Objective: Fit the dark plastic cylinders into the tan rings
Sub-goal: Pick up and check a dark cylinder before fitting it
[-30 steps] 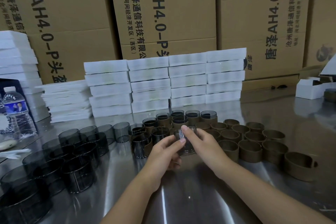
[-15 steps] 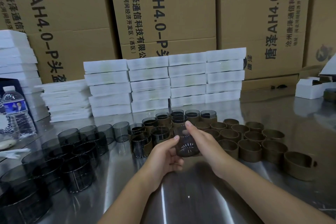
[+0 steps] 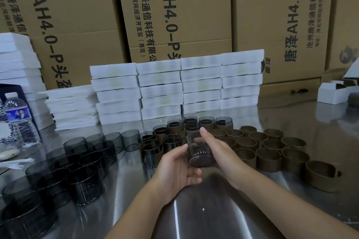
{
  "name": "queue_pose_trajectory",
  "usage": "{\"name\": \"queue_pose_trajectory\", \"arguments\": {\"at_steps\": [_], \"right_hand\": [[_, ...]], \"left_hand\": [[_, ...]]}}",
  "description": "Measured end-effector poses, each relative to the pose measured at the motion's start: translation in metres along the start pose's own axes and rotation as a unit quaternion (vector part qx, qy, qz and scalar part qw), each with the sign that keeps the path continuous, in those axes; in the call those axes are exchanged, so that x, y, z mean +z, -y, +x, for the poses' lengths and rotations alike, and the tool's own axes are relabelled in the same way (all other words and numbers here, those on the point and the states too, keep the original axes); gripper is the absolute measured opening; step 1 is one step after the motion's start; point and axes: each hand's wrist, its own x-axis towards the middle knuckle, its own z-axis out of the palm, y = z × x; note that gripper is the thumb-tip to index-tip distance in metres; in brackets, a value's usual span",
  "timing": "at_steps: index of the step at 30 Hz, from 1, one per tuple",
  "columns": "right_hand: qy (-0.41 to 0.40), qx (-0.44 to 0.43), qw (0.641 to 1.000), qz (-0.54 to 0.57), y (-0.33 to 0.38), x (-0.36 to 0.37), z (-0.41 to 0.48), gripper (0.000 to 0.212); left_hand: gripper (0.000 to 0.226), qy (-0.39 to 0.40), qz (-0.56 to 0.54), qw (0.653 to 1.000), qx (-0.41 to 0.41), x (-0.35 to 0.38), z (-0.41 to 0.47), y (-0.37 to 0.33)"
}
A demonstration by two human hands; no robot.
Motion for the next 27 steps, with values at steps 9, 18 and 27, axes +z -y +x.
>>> {"name": "queue_pose_trajectory", "arguments": {"at_steps": [9, 18, 27], "right_hand": [[-0.03, -0.062, 0.997, -0.037, -0.0047, 0.0031, -0.0015, 0.042], [-0.069, -0.111, 0.991, -0.04, -0.0082, 0.0044, 0.0017, 0.051], [-0.029, -0.052, 0.998, 0.001, -0.0041, -0.0022, 0.0041, 0.042]], "left_hand": [[0.054, -0.041, 0.095, 0.994, 0.044, 0.0061, 0.0026, 0.0073], [0.044, -0.096, 0.176, 0.977, 0.069, 0.0043, 0.0005, 0.006], [0.066, -0.069, 0.135, 0.984, 0.088, 0.0033, -0.0002, 0.0049]]}}
